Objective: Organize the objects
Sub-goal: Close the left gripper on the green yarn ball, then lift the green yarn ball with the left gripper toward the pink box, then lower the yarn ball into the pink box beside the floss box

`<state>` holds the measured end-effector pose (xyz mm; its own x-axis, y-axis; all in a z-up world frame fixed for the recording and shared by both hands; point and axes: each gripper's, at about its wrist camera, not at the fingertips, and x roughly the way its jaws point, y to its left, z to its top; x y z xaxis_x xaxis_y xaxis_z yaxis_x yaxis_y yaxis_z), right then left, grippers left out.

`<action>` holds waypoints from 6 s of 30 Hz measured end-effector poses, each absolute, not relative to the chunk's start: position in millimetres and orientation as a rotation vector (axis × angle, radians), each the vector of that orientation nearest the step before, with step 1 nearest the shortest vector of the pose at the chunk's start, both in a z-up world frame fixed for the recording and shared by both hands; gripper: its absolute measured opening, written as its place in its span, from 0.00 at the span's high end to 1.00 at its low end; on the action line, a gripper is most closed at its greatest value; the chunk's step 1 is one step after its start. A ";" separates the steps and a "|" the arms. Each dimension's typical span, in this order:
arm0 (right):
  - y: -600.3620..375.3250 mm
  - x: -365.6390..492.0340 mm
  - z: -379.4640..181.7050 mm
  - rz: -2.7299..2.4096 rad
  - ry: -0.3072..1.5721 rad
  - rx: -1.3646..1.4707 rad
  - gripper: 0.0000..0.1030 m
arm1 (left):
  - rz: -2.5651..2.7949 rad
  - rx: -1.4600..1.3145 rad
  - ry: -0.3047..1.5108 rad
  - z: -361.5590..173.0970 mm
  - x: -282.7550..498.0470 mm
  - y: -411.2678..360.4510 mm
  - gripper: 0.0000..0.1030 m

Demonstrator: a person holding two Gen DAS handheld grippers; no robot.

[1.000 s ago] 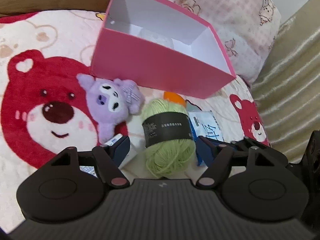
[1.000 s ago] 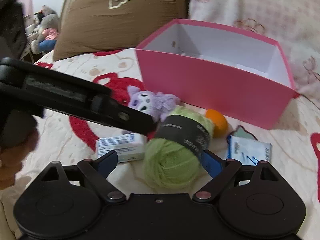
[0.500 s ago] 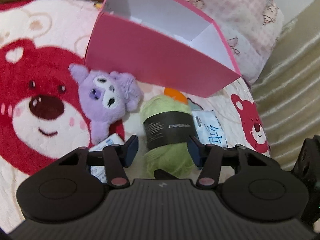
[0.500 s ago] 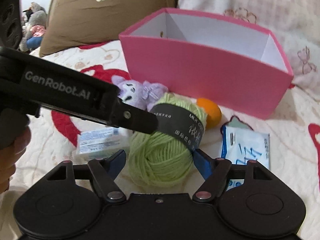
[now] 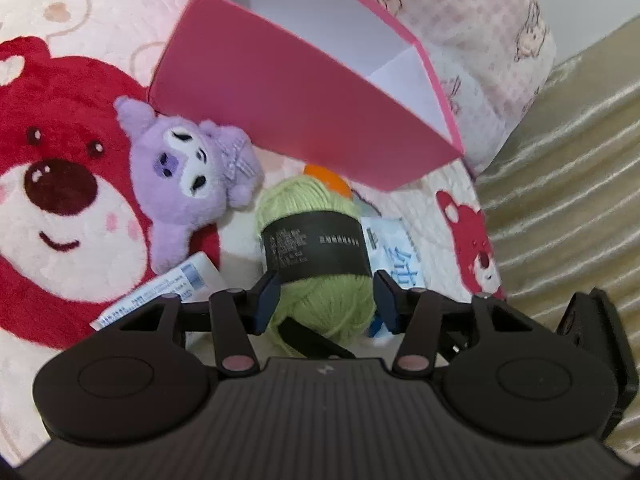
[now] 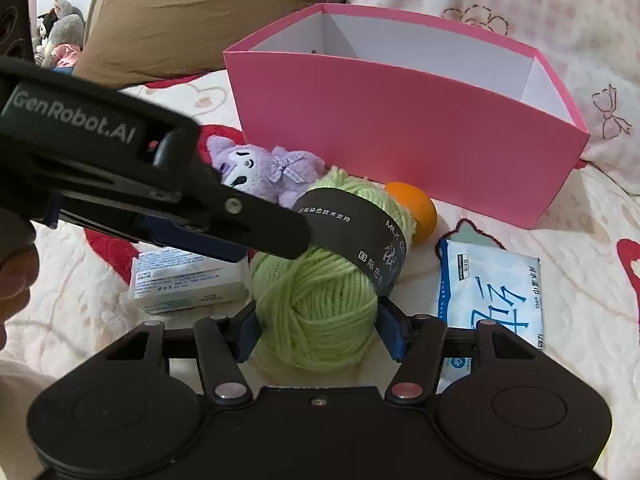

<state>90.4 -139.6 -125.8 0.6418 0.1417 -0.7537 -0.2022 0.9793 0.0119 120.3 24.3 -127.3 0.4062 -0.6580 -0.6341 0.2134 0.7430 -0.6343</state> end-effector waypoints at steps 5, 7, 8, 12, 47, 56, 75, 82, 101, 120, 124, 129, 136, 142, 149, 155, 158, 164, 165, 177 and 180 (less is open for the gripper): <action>-141.1 88.0 -128.6 0.207 0.849 -0.068 0.39 | -0.542 -0.410 1.047 -138.8 115.8 4.2 0.44; -145.4 87.3 -131.0 0.200 0.859 -0.054 0.36 | -0.538 -0.411 1.045 -137.8 115.8 2.2 0.45; -147.7 86.7 -131.7 0.198 0.863 -0.044 0.32 | -0.542 -0.399 1.031 -136.4 114.5 0.3 0.46; -151.3 91.6 -145.4 0.193 0.908 -0.063 0.31 | -0.557 -0.297 0.990 -128.8 104.0 -16.2 0.55; -134.8 46.5 -70.5 0.381 0.756 -0.038 0.43 | -0.482 -0.301 0.982 -38.7 56.0 5.4 0.59; -133.4 42.6 -58.8 0.404 0.757 -0.035 0.44 | -0.474 -0.257 0.978 -14.7 46.6 7.3 0.59; -149.0 48.9 -6.4 0.392 0.758 -0.088 0.44 | -0.475 -0.192 0.936 30.9 43.5 -21.9 0.59; -156.0 56.4 10.3 0.364 0.748 -0.101 0.44 | -0.479 -0.163 0.912 48.4 55.5 -33.4 0.59; -189.0 109.7 28.5 0.297 0.703 -0.021 0.44 | -0.479 -0.100 0.854 66.1 116.0 -68.6 0.59; -237.0 216.7 -10.9 0.150 0.814 -0.008 0.44 | -0.594 -0.309 0.920 -2.2 242.3 -92.0 0.59; -236.6 233.0 -25.5 0.132 0.845 -0.038 0.44 | -0.586 -0.375 0.952 -22.8 261.7 -90.0 0.59; -237.1 252.9 -41.3 0.106 0.882 -0.064 0.44 | -0.566 -0.414 0.966 -38.0 278.1 -96.1 0.59; -235.4 266.0 -50.5 0.038 0.897 -0.131 0.44 | -0.595 -0.503 0.987 -57.7 296.7 -90.1 0.60; -230.9 277.5 -55.3 0.081 0.938 -0.181 0.44 | -0.580 -0.591 1.015 -73.8 309.1 -77.7 0.62; -232.0 283.6 -60.8 0.085 0.955 -0.212 0.41 | -0.563 -0.641 1.074 -87.1 321.0 -77.3 0.63; -245.2 267.6 -51.0 0.171 0.938 -0.242 0.36 | -0.553 -0.664 1.107 -95.1 316.9 -80.4 0.65; -251.6 260.9 -47.7 0.196 0.916 -0.220 0.34 | -0.547 -0.659 1.115 -96.2 316.1 -84.8 0.65; -246.7 247.3 -54.5 0.193 0.870 -0.247 0.36 | -0.526 -0.565 1.161 -91.3 313.6 -88.4 0.61; -247.5 248.2 -54.3 0.190 0.862 -0.242 0.41 | -0.522 -0.543 1.158 -88.5 312.4 -87.6 0.61; -248.1 250.0 -61.9 0.170 0.859 -0.190 0.59 | -0.432 -0.529 1.091 -91.6 322.3 -80.2 0.63; -250.3 250.1 -63.7 0.163 0.856 -0.190 0.59 | -0.460 -0.552 1.092 -95.2 322.8 -87.0 0.71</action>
<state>250.1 -250.3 -63.7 0.6449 0.0661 -0.7614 -0.2181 0.9707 -0.1004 322.8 -87.0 -95.2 0.3925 -0.6005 -0.6967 0.0788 0.7766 -0.6250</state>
